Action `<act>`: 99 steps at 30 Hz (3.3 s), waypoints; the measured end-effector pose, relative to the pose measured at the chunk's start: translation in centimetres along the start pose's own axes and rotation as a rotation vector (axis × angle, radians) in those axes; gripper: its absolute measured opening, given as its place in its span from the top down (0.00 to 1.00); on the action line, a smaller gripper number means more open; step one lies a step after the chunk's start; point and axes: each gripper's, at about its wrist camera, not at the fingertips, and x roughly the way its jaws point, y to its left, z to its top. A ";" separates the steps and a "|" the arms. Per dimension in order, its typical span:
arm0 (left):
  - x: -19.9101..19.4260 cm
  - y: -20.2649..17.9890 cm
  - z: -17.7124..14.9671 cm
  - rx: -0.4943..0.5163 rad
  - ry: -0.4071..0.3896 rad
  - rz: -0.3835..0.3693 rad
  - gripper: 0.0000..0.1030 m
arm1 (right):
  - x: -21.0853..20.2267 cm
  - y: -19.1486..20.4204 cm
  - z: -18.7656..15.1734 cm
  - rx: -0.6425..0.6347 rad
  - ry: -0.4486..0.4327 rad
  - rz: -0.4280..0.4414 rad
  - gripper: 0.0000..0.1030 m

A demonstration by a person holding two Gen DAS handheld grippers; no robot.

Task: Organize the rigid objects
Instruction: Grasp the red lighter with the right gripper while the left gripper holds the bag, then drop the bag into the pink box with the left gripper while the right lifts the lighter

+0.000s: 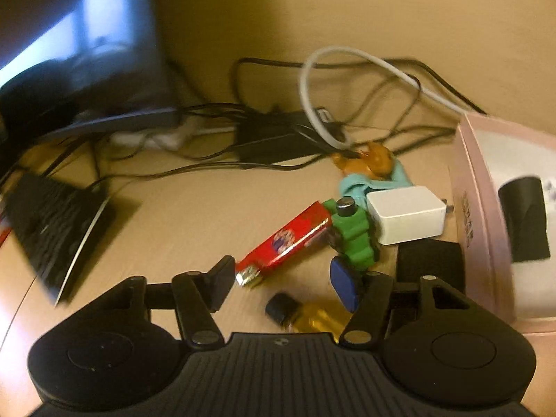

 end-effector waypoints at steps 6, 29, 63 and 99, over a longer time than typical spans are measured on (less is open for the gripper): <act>-0.2 0.5 -0.4 -0.016 -0.017 -0.026 0.72 | 2.9 1.6 0.9 0.074 0.008 -0.071 0.41; 2.1 0.2 1.6 0.160 -0.013 -0.218 0.74 | -10.6 0.3 -8.9 -0.158 0.165 -0.010 0.89; 1.6 2.9 1.3 0.032 -0.052 -0.164 0.76 | 2.3 5.4 -0.4 -0.225 0.058 -0.032 0.78; -3.9 -21.5 14.1 0.532 -0.199 -0.590 0.78 | -28.6 -15.0 -14.8 0.143 -0.158 -0.347 0.78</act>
